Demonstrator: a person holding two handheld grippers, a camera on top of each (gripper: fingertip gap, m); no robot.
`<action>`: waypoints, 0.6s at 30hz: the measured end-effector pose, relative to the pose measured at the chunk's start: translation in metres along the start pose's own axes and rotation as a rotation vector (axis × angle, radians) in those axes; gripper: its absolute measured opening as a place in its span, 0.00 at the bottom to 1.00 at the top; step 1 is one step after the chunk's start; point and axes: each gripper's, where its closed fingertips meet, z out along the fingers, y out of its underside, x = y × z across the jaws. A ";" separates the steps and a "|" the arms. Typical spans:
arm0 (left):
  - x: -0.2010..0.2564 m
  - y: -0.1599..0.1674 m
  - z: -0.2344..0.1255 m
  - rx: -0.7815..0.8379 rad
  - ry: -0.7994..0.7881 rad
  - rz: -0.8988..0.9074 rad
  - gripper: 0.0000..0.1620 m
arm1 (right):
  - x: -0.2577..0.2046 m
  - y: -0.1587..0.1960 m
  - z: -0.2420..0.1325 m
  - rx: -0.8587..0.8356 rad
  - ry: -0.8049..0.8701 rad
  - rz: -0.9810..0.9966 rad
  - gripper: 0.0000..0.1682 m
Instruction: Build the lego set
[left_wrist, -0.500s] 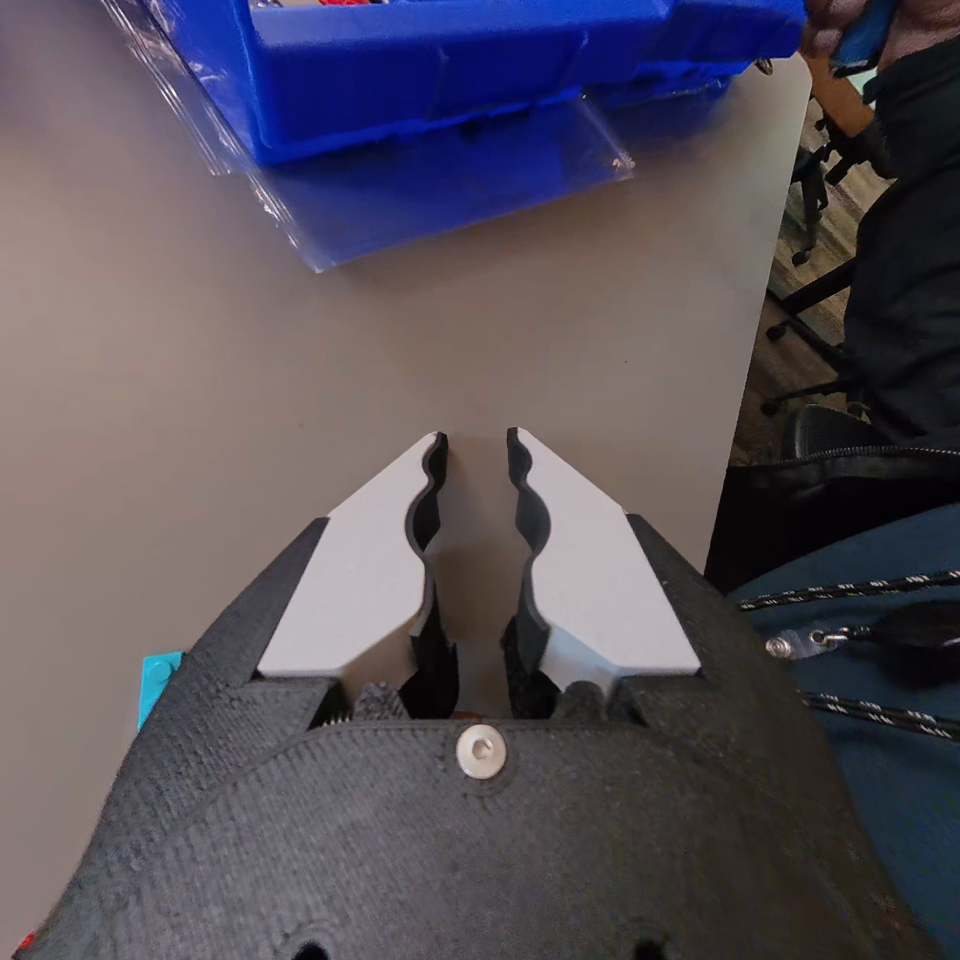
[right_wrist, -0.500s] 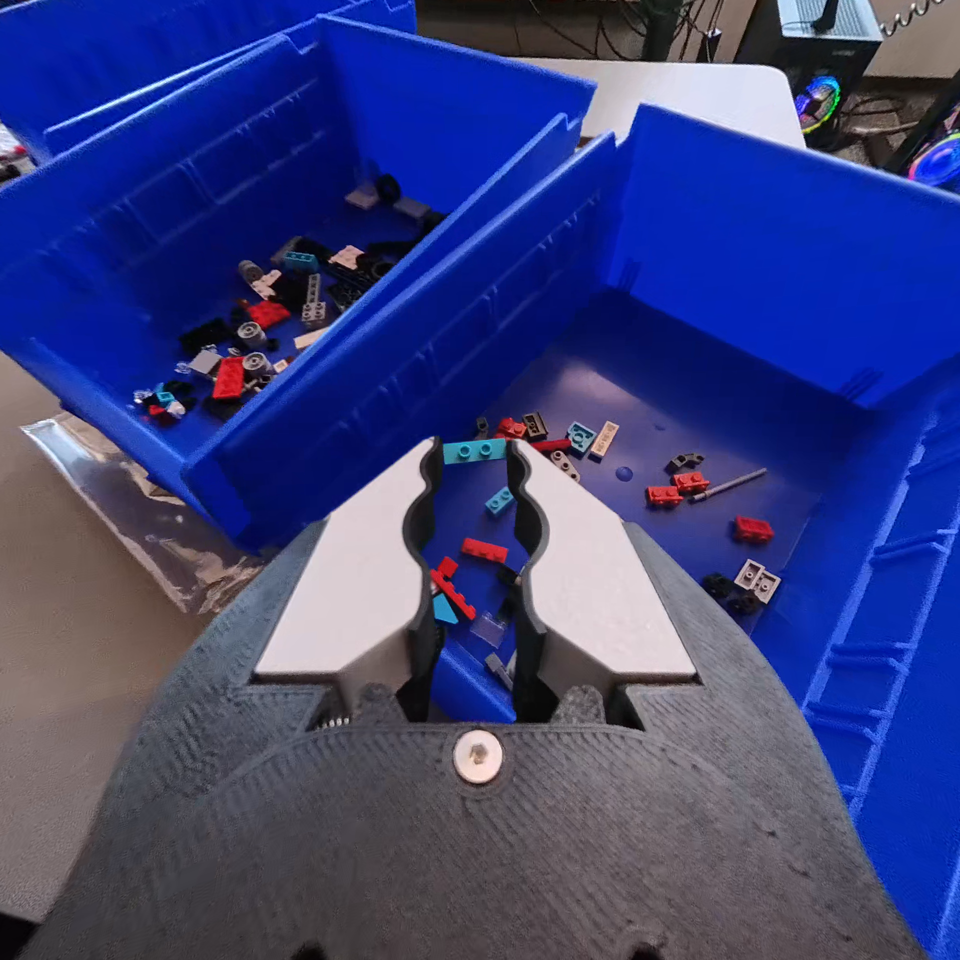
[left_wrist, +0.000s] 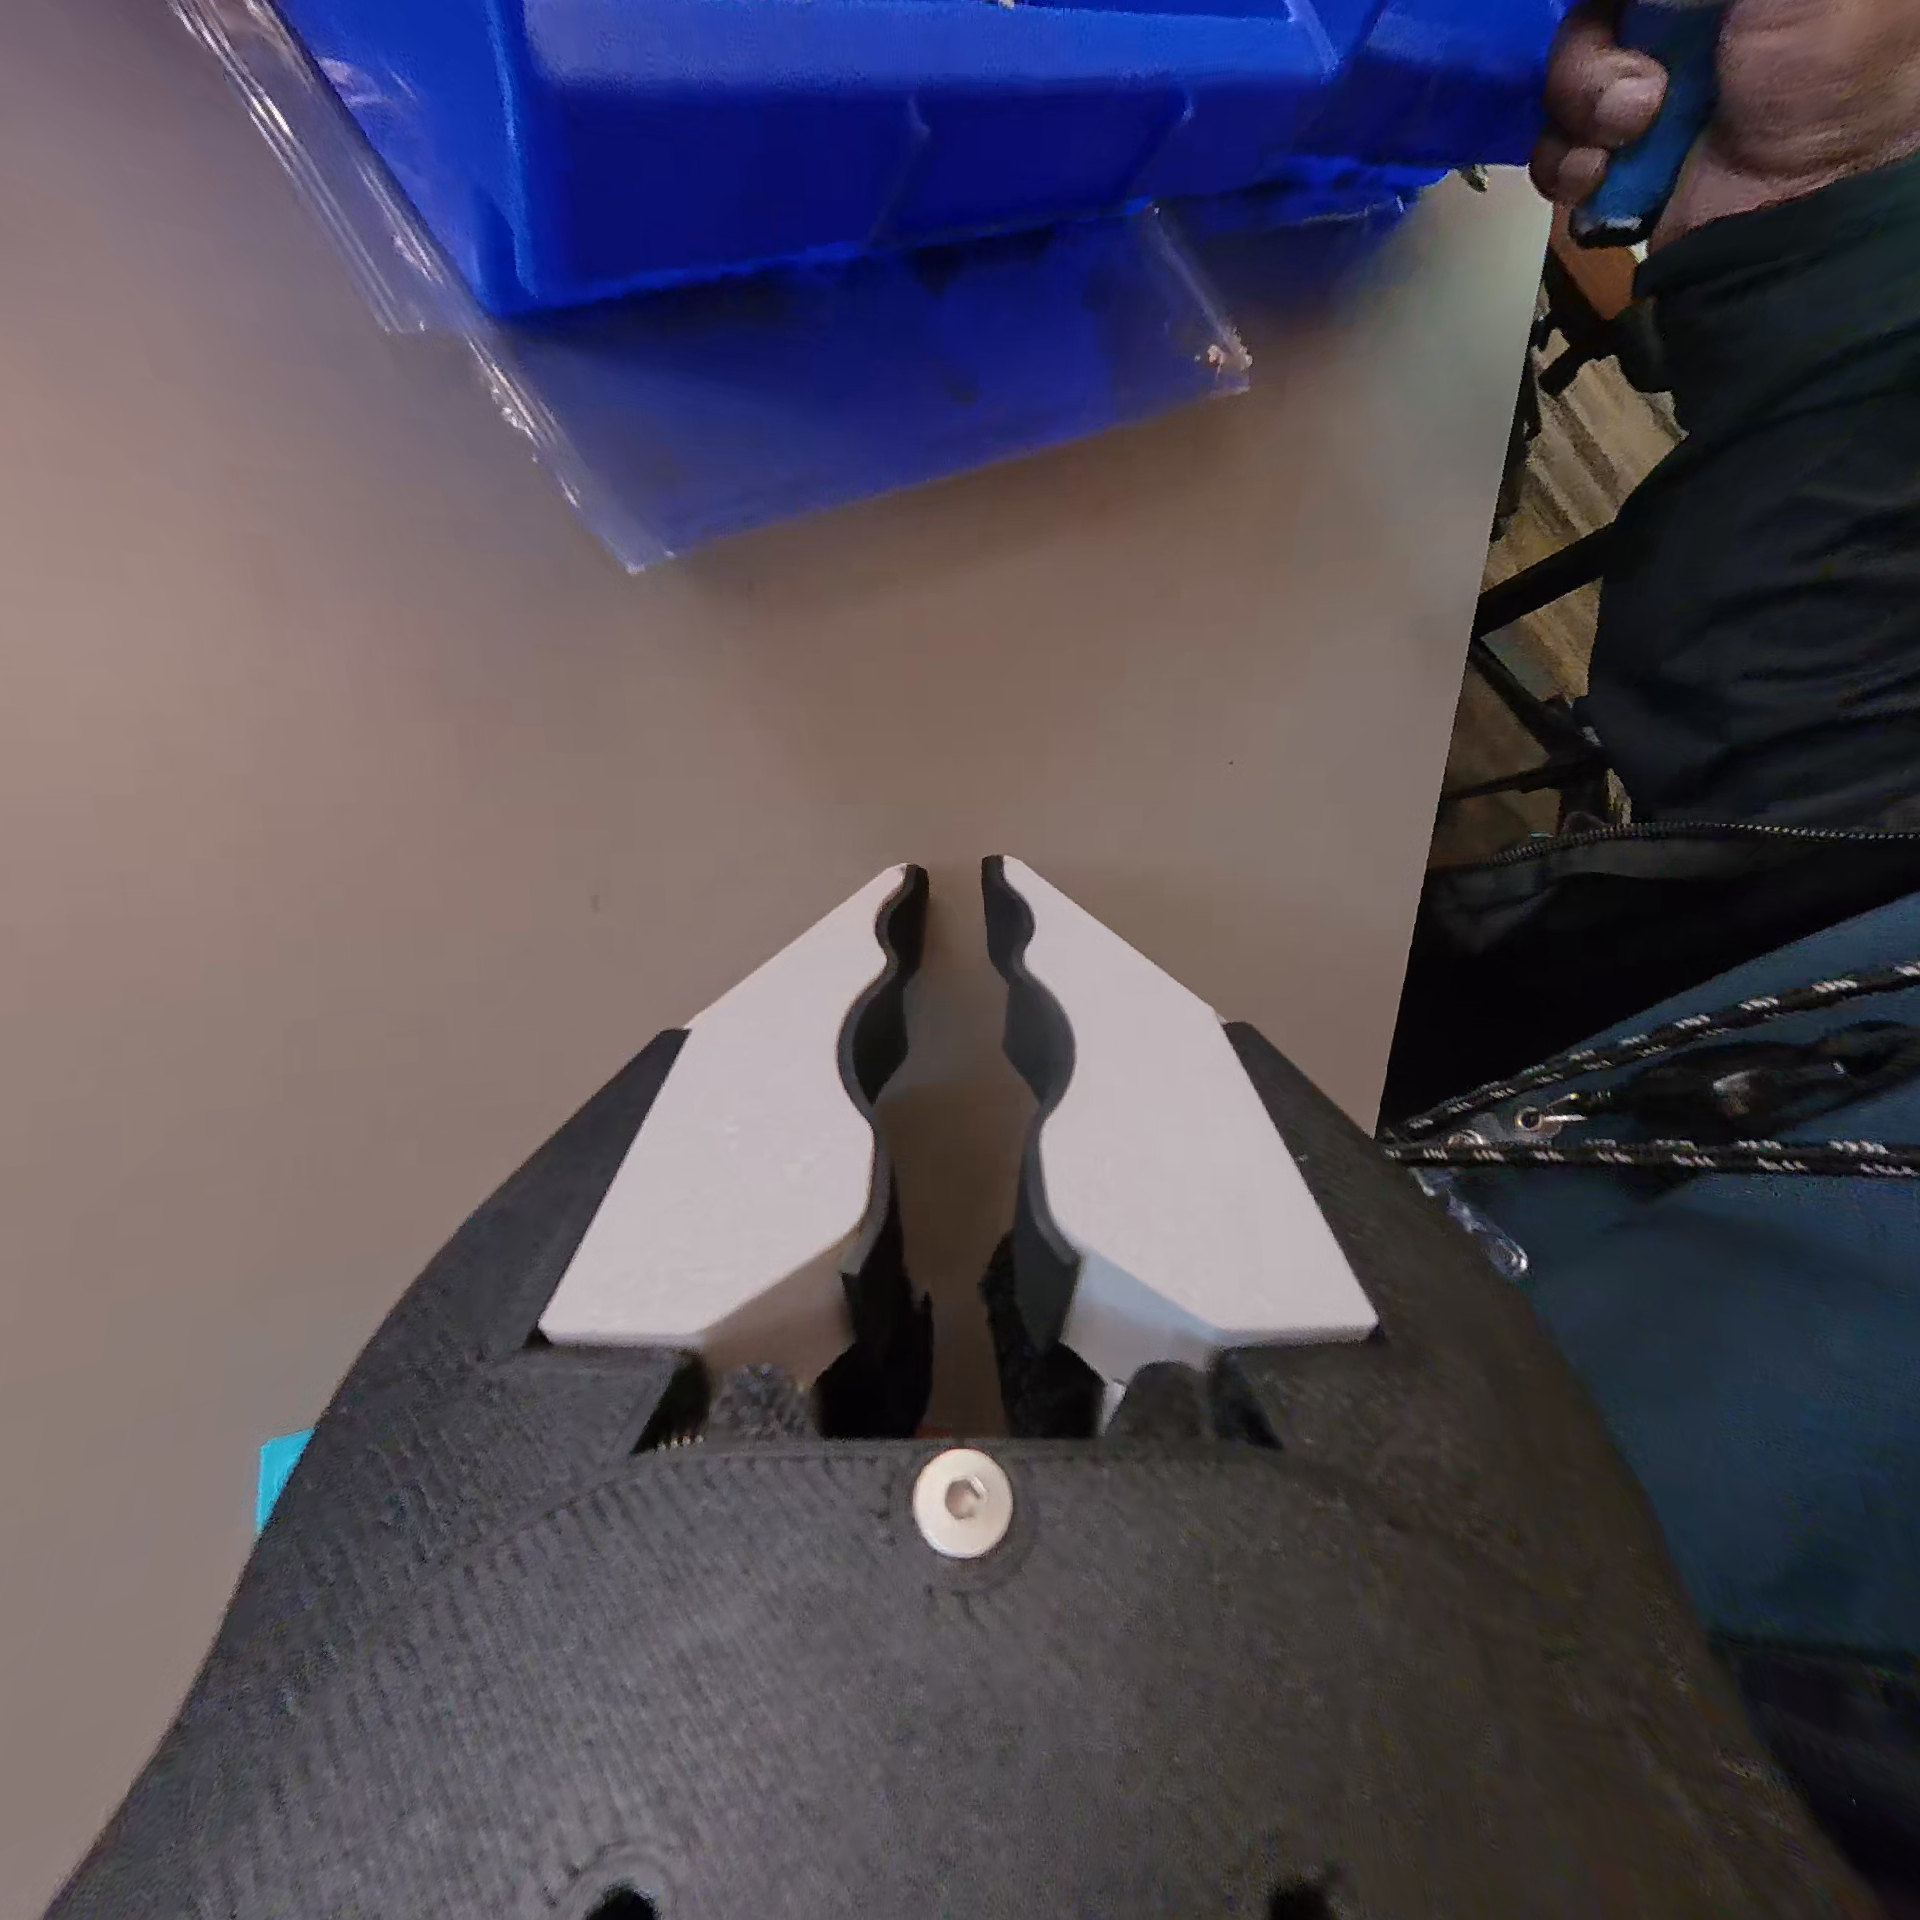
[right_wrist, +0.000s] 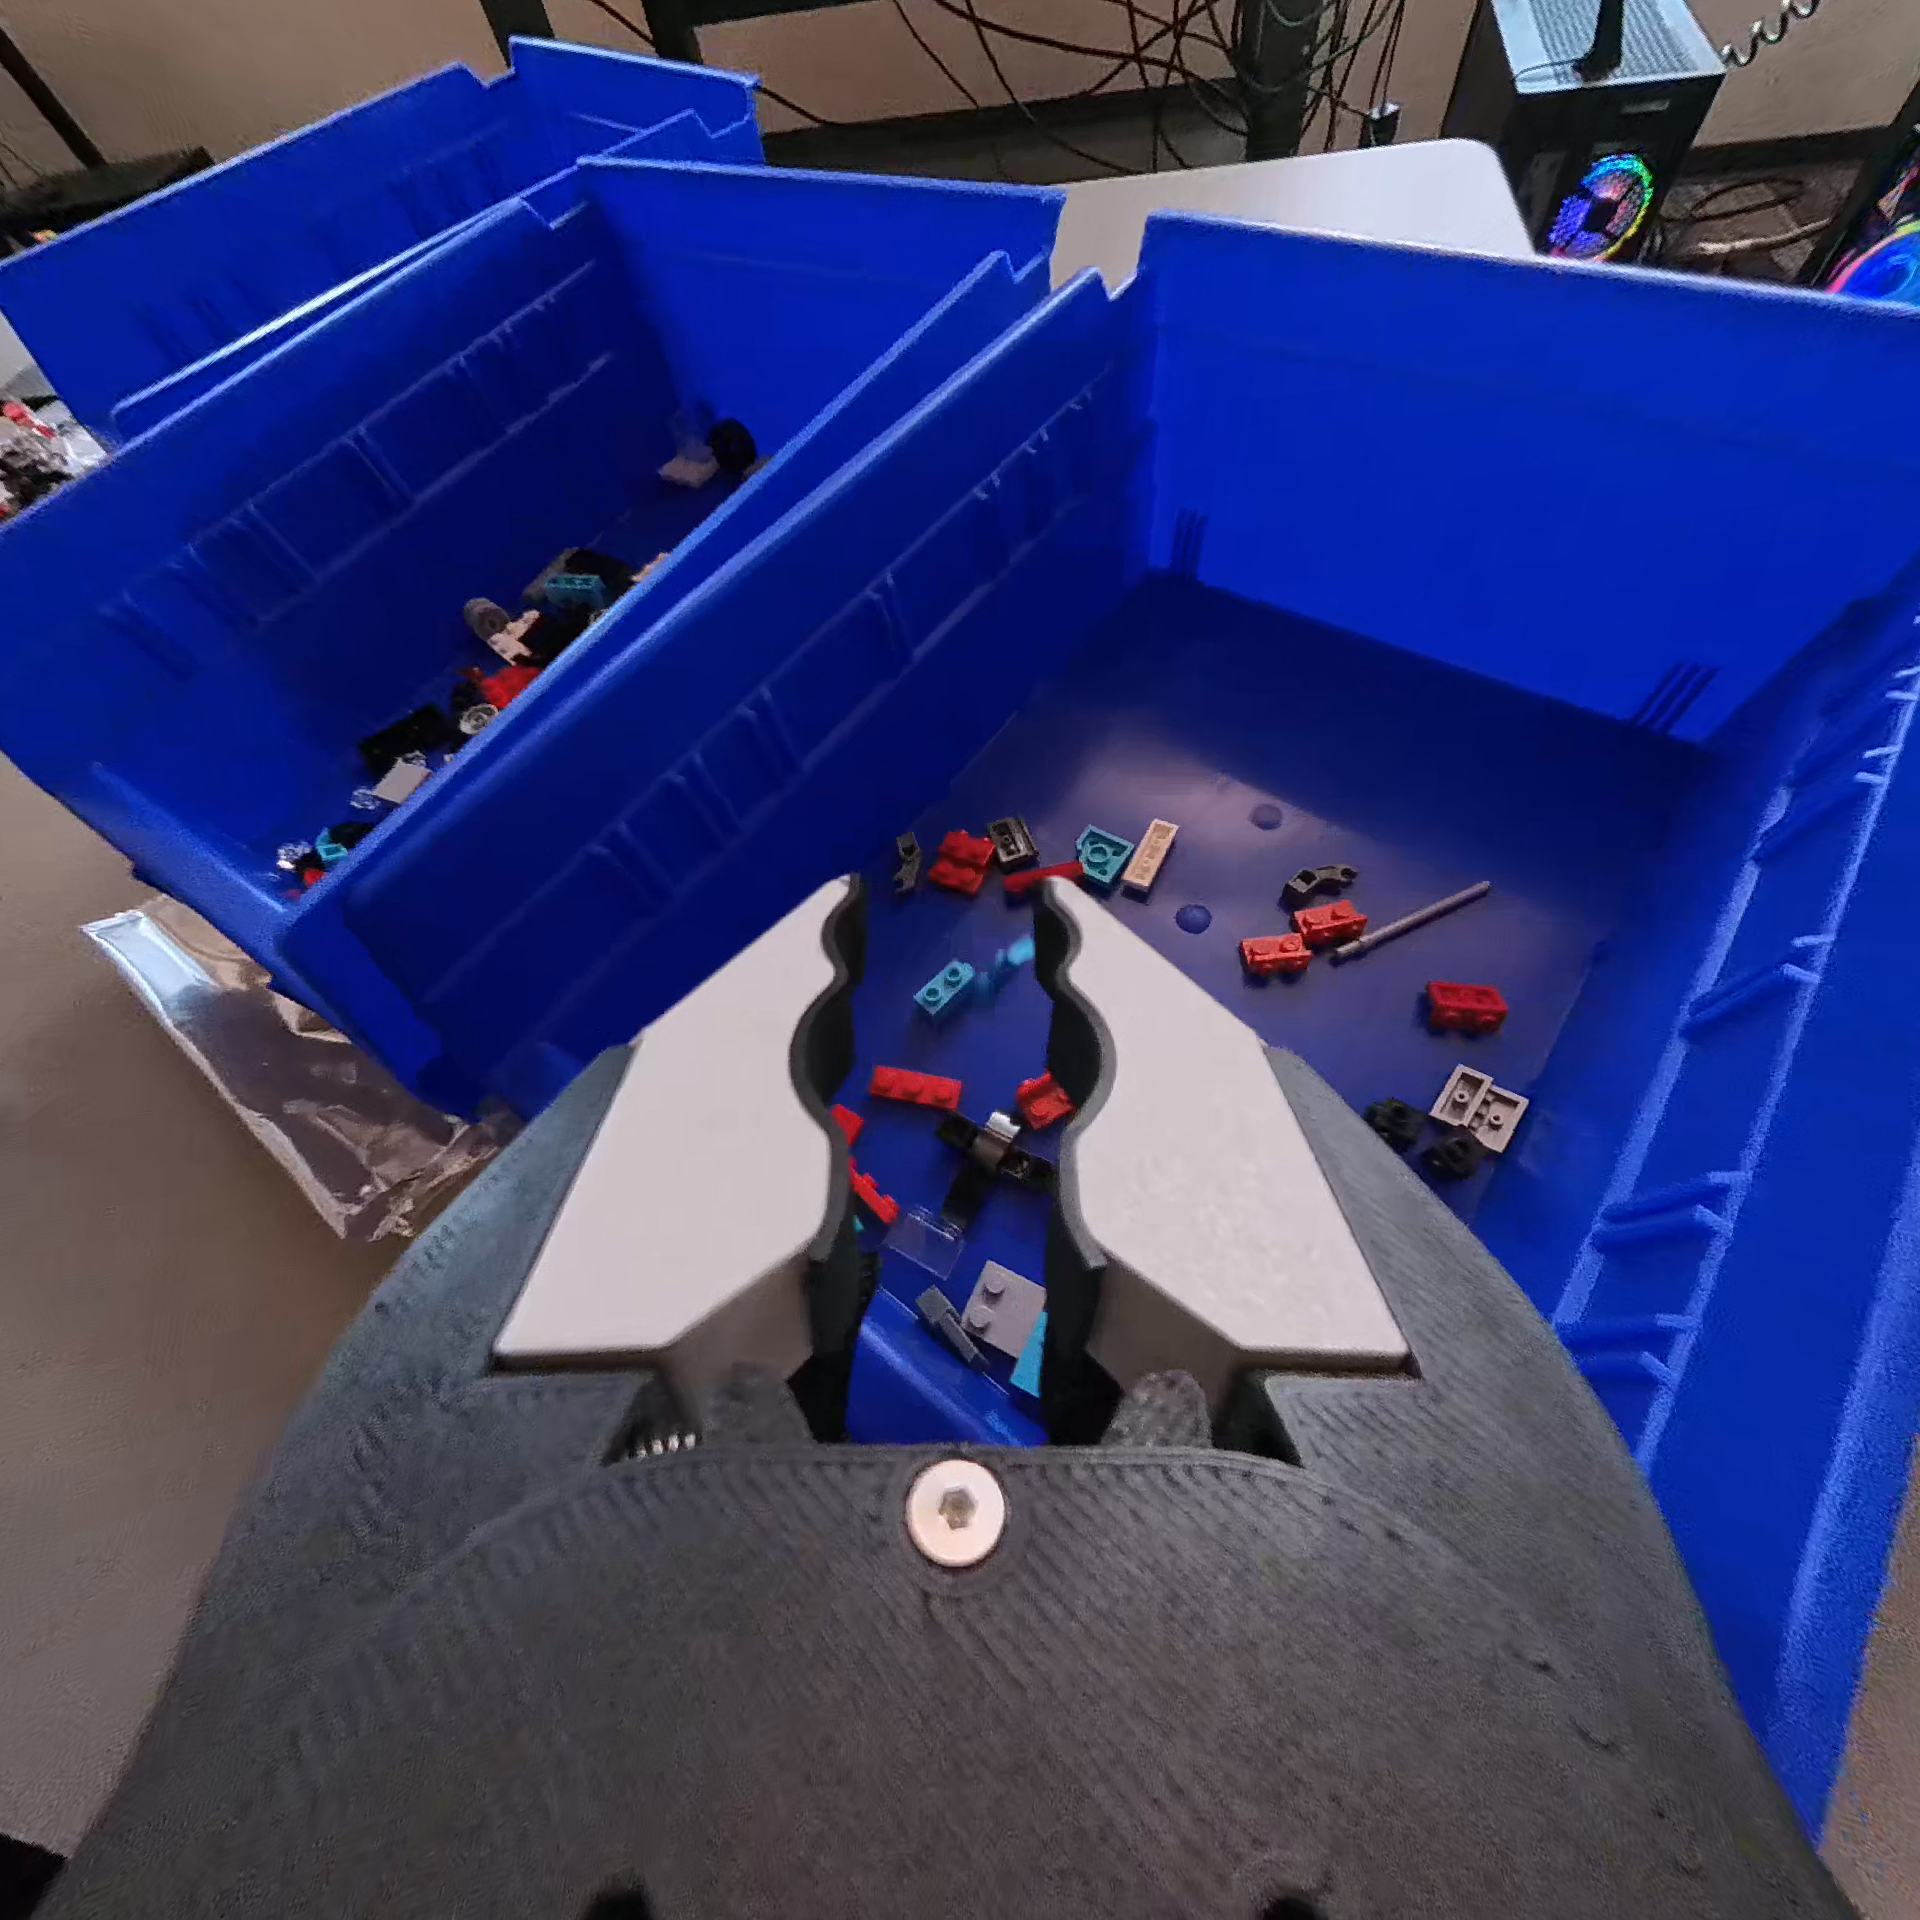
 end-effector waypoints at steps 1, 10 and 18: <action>0.000 0.000 0.000 -0.002 0.003 -0.002 0.07 | 0.001 0.000 -0.001 0.002 -0.003 0.006 0.21; 0.001 -0.024 -0.006 -0.032 -0.016 0.084 0.17 | -0.089 -0.026 -0.041 0.489 -0.269 0.276 0.20; 0.037 -0.127 -0.024 0.020 -0.031 0.305 0.17 | -0.200 -0.005 -0.018 0.400 -0.562 0.249 0.20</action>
